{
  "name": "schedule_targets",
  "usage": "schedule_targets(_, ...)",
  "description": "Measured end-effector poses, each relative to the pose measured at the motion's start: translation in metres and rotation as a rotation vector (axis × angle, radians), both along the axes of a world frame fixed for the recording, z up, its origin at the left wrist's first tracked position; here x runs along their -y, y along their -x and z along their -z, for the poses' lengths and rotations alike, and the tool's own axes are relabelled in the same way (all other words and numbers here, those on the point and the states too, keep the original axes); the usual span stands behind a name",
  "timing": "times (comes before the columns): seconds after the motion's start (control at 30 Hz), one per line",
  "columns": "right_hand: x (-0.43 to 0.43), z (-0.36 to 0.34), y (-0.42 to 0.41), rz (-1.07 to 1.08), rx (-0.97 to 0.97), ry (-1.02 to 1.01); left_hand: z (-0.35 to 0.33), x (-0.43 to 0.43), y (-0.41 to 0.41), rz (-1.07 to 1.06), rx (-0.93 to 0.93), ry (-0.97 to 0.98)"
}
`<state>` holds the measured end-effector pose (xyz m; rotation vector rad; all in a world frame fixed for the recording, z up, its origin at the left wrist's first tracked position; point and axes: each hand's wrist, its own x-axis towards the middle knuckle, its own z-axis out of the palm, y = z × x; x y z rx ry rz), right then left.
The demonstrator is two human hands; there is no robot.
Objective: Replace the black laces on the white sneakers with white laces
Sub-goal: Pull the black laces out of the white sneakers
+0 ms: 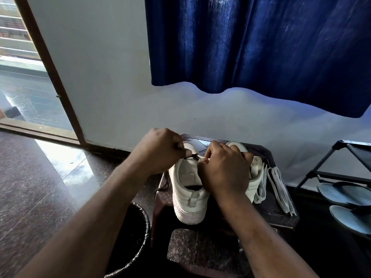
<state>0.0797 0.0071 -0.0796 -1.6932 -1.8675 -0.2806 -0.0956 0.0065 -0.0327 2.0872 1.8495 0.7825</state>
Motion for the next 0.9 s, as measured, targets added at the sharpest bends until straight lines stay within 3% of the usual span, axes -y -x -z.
schedule_targets(0.03, 0.0, 0.0, 0.0, -0.001, 0.0, -0.002, 0.001, 0.001, 0.0, 0.026, 0.068, 0.008)
schedule_targets(0.07, -0.001, 0.001, 0.0, -0.003, 0.002, -0.007, -0.001, 0.004, -0.002, 0.077, 0.277, 0.032)
schedule_targets(0.17, -0.002, 0.003, -0.001, 0.001, 0.014, -0.013, -0.013, 0.013, -0.013, 0.238, 1.128, 0.092)
schedule_targets(0.23, -0.002, 0.004, -0.002, 0.002, -0.002, 0.012, -0.018, 0.015, -0.012, 0.205, 1.375, 0.097)
schedule_targets(0.27, -0.002, 0.003, -0.001, 0.001, -0.011, 0.026, -0.017, 0.013, -0.011, 0.14, 1.332, 0.074)
schedule_targets(0.3, -0.002, 0.002, -0.001, 0.0, -0.013, 0.035, -0.013, 0.01, -0.008, 0.051, 1.156, 0.034)
schedule_targets(0.37, -0.001, 0.001, 0.0, -0.004, -0.011, 0.038, -0.001, 0.002, -0.004, -0.101, 0.599, -0.041)
schedule_targets(0.43, -0.001, 0.0, 0.0, -0.01, -0.016, 0.028, 0.009, 0.0, -0.006, -0.113, 0.288, -0.066)
schedule_targets(0.67, -0.003, 0.005, -0.001, 0.012, 0.022, 0.003, 0.034, -0.005, -0.022, 0.145, -0.033, -0.189)
schedule_targets(0.8, 0.0, 0.002, -0.002, -0.008, 0.009, 0.008, 0.025, -0.007, -0.024, 0.029, 0.077, -0.334)
schedule_targets(0.9, 0.002, 0.0, -0.002, -0.018, -0.007, 0.008, 0.015, -0.008, -0.02, -0.071, 0.266, -0.31)
